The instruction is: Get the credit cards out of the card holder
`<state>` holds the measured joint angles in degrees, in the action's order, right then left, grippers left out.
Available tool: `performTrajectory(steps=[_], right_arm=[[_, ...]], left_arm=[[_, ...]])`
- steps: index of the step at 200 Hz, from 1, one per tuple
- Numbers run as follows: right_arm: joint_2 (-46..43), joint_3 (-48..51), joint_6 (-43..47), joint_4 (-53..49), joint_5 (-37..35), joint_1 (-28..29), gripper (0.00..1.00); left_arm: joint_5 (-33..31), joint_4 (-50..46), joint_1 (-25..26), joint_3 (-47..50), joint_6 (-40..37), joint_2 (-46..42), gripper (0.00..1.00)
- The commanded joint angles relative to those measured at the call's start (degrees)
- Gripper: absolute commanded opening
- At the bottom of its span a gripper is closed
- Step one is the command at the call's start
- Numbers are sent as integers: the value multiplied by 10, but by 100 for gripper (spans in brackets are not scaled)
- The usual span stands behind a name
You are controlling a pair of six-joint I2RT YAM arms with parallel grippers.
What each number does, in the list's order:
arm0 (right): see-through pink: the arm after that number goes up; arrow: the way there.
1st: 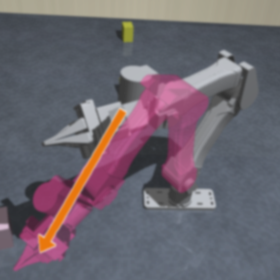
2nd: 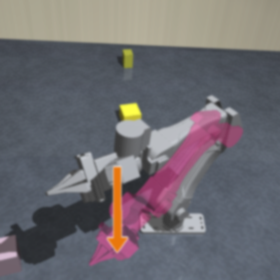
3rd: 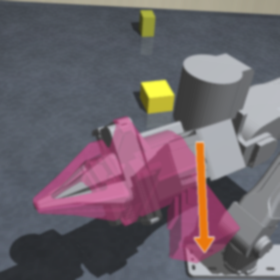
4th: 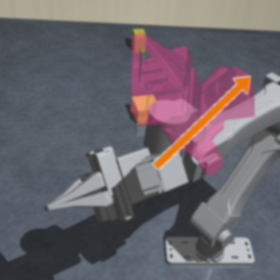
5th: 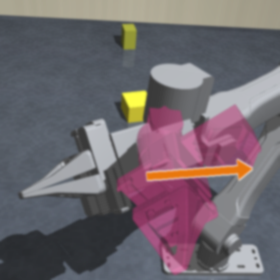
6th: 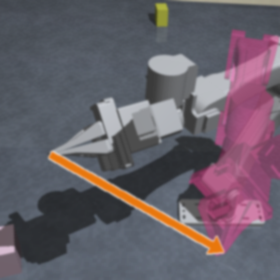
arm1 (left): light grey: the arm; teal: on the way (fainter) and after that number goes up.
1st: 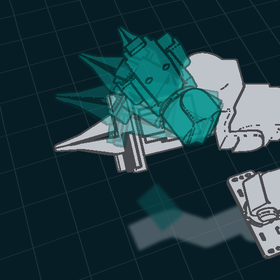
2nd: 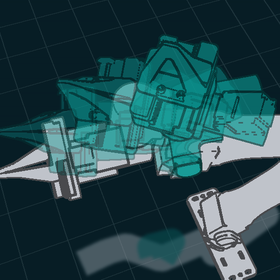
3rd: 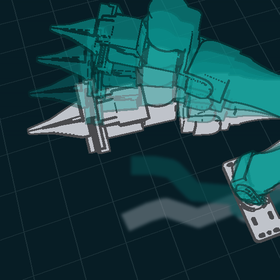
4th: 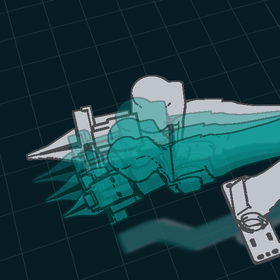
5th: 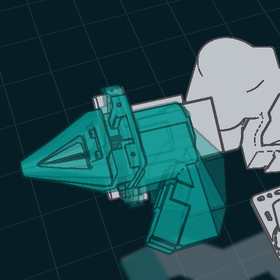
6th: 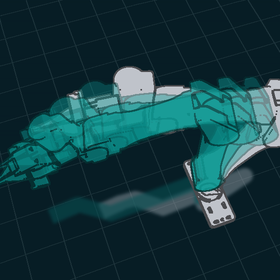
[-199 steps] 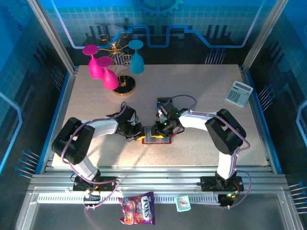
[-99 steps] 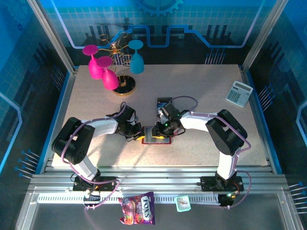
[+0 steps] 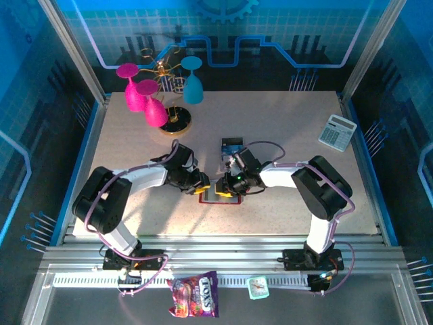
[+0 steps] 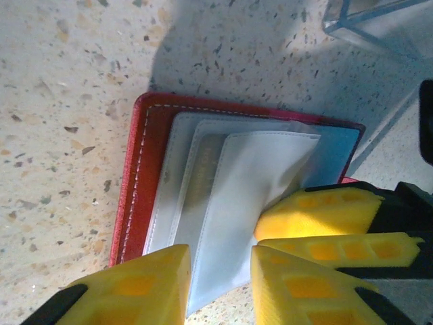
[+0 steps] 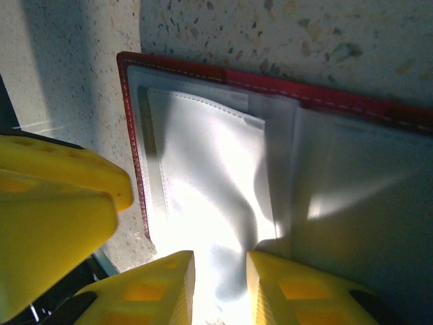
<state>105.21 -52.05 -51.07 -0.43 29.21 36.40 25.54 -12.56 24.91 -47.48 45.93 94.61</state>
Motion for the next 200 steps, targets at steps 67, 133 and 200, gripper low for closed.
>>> performTrajectory(steps=[67, 133, 200], right_arm=[[-1, 45, -33, 40, 15, -7, 22], [-2, 52, -35, 44, 17, -7, 19], [-49, 56, -38, 44, 4, -8, 25]], left_arm=[[27, 39, 6, 3, 26, 43, 31], [41, 51, 11, 2, 38, 40, 27], [48, 45, 11, -2, 41, 17, 26]])
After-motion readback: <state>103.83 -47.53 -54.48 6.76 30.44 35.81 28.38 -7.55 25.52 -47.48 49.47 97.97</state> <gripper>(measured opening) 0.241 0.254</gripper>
